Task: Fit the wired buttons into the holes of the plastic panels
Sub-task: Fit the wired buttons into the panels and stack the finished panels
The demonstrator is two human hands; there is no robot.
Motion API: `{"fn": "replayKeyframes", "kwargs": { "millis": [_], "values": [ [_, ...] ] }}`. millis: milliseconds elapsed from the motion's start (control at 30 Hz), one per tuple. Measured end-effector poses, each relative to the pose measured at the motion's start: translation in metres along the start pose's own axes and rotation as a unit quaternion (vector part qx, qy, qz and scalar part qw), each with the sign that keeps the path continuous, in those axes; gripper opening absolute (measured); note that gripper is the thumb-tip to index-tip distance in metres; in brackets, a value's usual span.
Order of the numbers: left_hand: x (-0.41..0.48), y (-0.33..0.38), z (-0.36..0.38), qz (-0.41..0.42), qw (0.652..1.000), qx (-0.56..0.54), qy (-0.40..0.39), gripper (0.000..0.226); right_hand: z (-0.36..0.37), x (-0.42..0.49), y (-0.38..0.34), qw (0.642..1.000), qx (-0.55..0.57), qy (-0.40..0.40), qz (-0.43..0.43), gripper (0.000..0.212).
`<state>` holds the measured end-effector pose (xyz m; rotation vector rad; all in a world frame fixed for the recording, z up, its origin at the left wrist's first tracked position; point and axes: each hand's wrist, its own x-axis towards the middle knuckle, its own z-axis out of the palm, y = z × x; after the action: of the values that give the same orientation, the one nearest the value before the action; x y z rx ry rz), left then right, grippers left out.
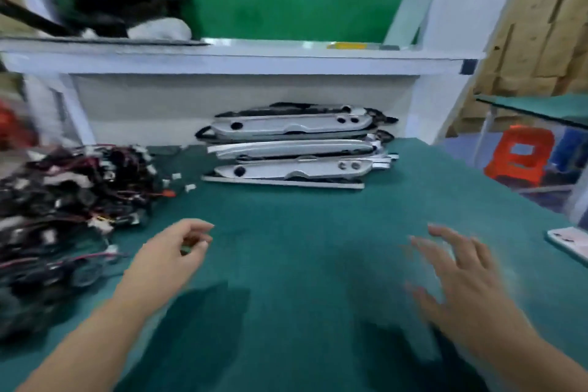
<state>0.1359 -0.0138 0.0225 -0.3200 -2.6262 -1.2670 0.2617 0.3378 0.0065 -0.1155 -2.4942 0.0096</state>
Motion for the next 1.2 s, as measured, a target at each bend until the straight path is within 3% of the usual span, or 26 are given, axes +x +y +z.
{"fn": "replayKeyframes", "kwargs": {
  "millis": [67,167,333,600,800,1000,1100,1200],
  "values": [
    [0.01,-0.029,-0.011,-0.037,0.996,0.059,0.052,0.025,0.039,0.041,-0.028,0.998,-0.012,-0.043,-0.055,0.056],
    [0.016,-0.052,-0.005,-0.037,0.991,0.116,0.047,0.027,0.09,0.096,-0.066,0.99,-0.019,-0.13,-0.045,0.056],
    [0.022,-0.062,0.008,-0.004,0.993,0.12,0.014,0.028,0.159,0.17,-0.096,0.992,-0.022,-0.115,0.045,0.047],
    [0.026,-0.068,0.005,-0.014,0.995,0.099,-0.024,0.028,0.203,0.225,-0.108,0.975,-0.074,-0.196,0.072,0.029],
    [0.026,-0.068,0.004,-0.016,0.995,0.094,-0.015,0.026,0.187,0.236,-0.108,0.975,-0.035,-0.221,-0.005,0.035],
    [0.027,-0.065,0.006,-0.037,0.997,0.072,0.006,0.03,0.126,0.229,-0.099,0.947,0.144,-0.286,0.023,0.04],
    [0.029,-0.06,0.003,-0.075,0.992,-0.018,0.098,0.045,0.097,0.207,-0.093,0.926,0.19,-0.327,0.005,0.044],
    [0.03,-0.054,-0.007,-0.142,0.964,-0.158,0.16,0.063,0.074,0.171,-0.091,0.914,0.188,-0.356,-0.04,0.045]
  ]
}}
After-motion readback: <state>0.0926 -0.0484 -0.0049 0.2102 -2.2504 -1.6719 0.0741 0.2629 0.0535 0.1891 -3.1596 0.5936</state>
